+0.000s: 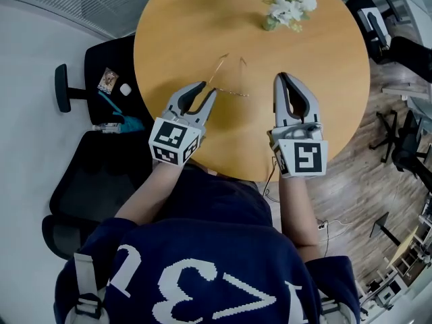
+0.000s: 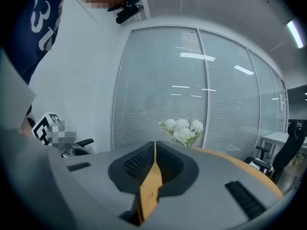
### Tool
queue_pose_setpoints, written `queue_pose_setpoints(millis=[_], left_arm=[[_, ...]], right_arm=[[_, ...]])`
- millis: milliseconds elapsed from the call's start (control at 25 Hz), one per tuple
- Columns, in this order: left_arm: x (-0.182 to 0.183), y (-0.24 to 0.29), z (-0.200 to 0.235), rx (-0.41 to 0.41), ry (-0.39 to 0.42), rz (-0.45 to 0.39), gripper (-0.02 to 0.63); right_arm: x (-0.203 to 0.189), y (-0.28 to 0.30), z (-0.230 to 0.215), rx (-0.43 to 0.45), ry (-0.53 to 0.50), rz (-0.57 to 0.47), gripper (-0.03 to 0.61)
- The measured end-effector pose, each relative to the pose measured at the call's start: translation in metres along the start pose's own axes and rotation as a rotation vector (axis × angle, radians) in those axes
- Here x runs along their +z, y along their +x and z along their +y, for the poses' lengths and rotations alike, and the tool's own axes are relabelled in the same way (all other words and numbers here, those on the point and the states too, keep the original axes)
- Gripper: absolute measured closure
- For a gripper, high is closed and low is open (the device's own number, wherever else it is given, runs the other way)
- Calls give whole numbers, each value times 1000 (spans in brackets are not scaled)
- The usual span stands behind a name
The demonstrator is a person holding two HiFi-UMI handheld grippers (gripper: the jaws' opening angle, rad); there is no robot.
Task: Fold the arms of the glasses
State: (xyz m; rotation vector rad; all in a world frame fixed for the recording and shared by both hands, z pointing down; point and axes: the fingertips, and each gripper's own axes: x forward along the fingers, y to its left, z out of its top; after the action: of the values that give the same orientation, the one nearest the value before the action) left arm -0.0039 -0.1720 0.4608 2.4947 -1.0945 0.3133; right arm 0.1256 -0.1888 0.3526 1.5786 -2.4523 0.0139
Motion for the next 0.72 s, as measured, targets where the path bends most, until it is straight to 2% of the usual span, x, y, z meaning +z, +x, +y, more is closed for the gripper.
queue_pose_setpoints(millis=[200, 360, 560, 720], left_arm=[[-57, 24, -5, -22, -147, 134, 512], [-91, 39, -15, -74, -381, 202, 502], [-110, 57, -19, -115, -703, 174, 500], [-114, 68, -14, -106, -965, 111, 495]], right_arm=[[-12, 2, 2, 15, 1, 19, 548], [-22, 2, 2, 30, 6, 38, 548], [-25, 2, 3, 39, 17, 44, 548], [-30, 2, 0, 42, 9, 65, 548]])
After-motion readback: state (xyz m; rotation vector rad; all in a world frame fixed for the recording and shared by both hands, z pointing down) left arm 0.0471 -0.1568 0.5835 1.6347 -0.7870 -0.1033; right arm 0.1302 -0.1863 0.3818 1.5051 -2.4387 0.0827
